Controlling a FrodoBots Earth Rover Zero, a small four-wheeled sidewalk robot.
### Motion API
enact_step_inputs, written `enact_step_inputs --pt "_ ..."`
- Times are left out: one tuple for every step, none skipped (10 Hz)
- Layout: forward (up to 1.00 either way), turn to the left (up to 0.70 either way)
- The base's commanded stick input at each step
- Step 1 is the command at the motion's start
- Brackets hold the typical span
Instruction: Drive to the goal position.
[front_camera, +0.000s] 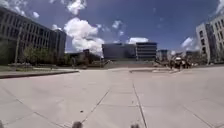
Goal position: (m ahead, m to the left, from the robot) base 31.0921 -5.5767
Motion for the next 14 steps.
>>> enact_step_inputs --pt "0.70 0.00" --pt "0.70 0.00" --pt "0.70 0.00" --pt "0.70 0.00" --pt "0.70 0.00" --pt "0.70 0.00" --pt "0.70 0.00" --pt "0.70 0.00" --pt "0.70 0.00" --pt "0.70 -0.01" --pt "0.70 -0.21" --pt "0.70 -0.25" --pt "0.70 -0.28" --pt "0.70 -0.14"
